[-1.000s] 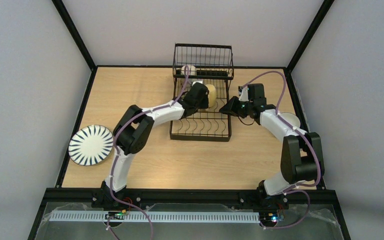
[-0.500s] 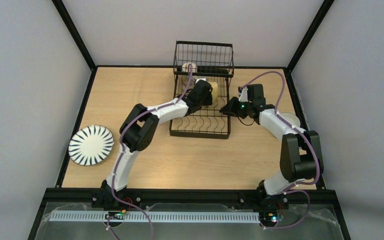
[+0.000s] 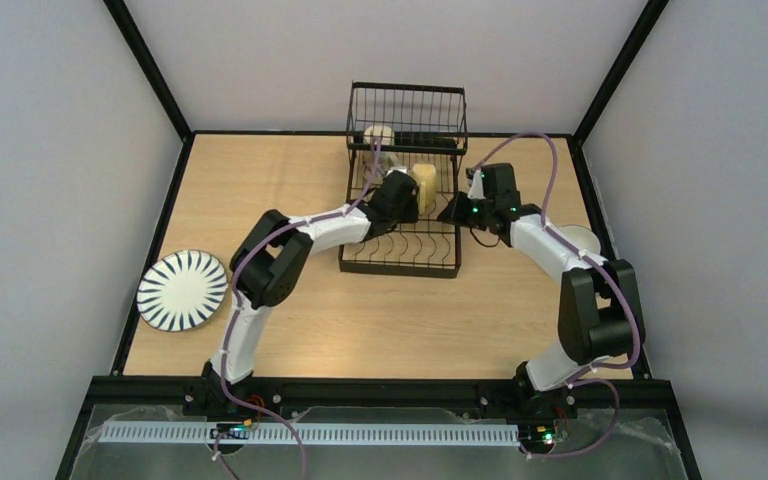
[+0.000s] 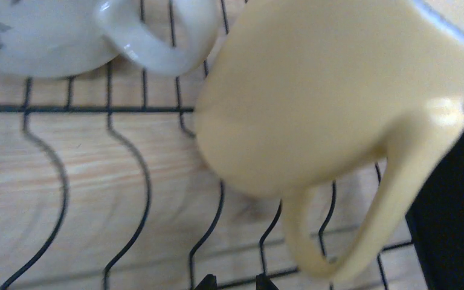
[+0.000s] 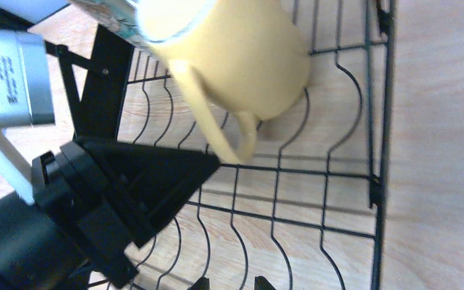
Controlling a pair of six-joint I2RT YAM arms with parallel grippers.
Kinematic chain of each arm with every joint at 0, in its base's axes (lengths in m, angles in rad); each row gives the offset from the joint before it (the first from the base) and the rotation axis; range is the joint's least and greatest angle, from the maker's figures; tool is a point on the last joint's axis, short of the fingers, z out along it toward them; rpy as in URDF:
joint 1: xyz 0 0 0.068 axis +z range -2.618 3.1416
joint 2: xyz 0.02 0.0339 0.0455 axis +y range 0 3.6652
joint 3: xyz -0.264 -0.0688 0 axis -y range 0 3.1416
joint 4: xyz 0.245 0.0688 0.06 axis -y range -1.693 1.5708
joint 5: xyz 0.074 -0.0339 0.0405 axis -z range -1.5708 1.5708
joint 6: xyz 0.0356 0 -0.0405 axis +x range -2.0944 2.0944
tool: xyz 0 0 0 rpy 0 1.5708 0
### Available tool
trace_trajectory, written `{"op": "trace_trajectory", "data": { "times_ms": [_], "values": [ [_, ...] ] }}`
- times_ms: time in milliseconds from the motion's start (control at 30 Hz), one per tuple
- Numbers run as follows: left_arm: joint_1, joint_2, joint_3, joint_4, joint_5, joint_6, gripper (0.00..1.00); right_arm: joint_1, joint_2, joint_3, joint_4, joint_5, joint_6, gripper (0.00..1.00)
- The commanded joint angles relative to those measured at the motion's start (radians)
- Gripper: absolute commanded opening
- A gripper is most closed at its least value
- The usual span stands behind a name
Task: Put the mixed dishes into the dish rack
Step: Adjust the cup in the dish rack.
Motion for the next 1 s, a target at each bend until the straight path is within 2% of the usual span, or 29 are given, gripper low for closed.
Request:
{"op": "trace_trajectory", "data": {
  "times_ms": [0, 267, 367, 867, 967],
  "values": [
    [-0.003, -0.152, -0.117, 0.016, -0.015, 0.014, 0.36, 0.086, 0.025, 0.064, -0.019, 0.206, -0.105, 0.41],
    [-0.003, -0.342, -0.327, 0.040, -0.028, 0.009, 0.38, 0.215, 0.036, 0.008, 0.081, 0.538, -0.156, 0.41],
    [-0.003, -0.394, -0.386, 0.048, -0.027, -0.004, 0.38, 0.234, 0.018, -0.052, 0.183, 0.622, -0.178, 0.33],
    [-0.004, -0.477, -0.514, 0.070, -0.014, -0.013, 0.38, 0.313, 0.202, 0.061, 0.366, 0.700, -0.320, 0.03],
    [-0.003, -0.481, -0.527, 0.070, -0.011, -0.014, 0.38, 0.323, 0.220, 0.075, 0.383, 0.708, -0.329, 0.01]
  ]
}}
